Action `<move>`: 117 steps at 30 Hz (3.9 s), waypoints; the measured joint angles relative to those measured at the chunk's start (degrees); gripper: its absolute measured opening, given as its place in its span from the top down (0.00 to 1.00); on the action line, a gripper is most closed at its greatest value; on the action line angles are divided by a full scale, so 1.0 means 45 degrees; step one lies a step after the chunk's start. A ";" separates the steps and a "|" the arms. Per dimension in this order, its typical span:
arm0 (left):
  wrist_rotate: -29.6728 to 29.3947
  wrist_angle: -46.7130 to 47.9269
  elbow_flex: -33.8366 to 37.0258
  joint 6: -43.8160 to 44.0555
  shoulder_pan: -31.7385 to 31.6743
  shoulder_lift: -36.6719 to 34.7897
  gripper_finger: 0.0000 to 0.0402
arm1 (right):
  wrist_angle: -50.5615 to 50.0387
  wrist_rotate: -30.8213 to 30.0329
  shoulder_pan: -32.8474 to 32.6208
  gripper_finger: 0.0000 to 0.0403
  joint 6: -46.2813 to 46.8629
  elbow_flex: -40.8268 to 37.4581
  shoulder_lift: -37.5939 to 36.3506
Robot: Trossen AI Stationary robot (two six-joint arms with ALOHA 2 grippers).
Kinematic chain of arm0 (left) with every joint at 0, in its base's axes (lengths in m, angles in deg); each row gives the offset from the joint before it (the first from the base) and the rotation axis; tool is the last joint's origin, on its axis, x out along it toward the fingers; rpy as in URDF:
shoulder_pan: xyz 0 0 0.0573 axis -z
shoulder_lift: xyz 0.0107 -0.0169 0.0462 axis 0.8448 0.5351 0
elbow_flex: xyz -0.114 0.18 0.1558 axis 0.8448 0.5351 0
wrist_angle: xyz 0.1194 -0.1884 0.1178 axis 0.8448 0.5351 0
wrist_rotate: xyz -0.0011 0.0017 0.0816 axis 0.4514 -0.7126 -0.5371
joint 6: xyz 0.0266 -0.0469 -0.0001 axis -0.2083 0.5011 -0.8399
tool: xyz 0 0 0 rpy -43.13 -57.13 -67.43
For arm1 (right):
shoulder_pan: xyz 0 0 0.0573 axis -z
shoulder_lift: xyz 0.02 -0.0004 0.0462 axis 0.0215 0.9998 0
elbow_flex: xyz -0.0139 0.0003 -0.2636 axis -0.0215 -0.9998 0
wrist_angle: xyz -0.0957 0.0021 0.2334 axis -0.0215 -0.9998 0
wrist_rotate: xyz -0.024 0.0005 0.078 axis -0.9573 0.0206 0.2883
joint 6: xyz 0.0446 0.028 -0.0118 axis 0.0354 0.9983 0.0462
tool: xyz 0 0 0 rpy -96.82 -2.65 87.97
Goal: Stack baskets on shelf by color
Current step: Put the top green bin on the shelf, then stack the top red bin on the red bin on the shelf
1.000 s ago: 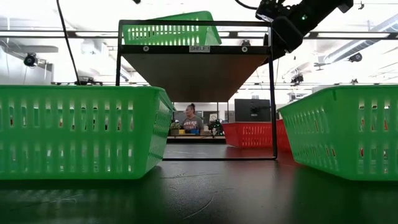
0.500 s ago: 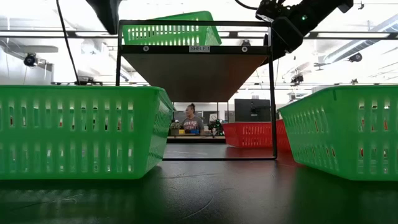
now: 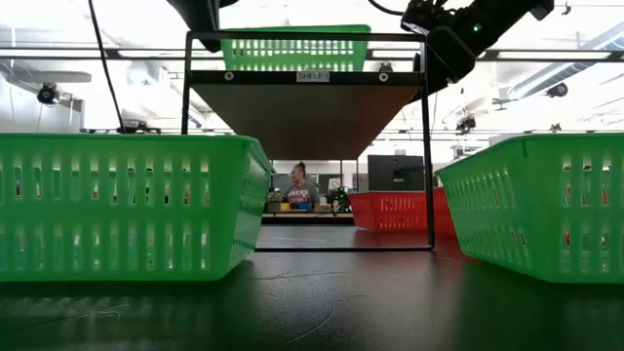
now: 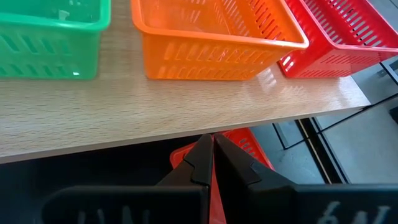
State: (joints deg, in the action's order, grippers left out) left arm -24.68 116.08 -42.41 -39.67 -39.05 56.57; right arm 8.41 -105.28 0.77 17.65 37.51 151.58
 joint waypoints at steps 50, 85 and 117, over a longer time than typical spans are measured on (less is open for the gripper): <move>-0.3581 -0.4750 0.5555 -0.4246 -0.1468 -0.4605 0.98 | -0.2543 0.3698 0.1498 0.98 0.0884 0.0007 0.0009; -0.5116 -1.2454 1.1190 -0.8135 -0.1468 -0.9673 0.98 | 0.0718 0.3740 0.2254 0.56 0.0983 -0.1809 0.0411; -0.5092 -1.2710 1.1380 -0.8033 -0.1468 -0.9870 0.98 | 0.1568 0.2637 0.2688 0.57 0.0288 -0.2880 0.1138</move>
State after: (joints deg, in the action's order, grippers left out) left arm -47.60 58.88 8.80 -75.82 -45.66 12.16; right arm 15.46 -93.41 12.86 18.94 24.55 156.70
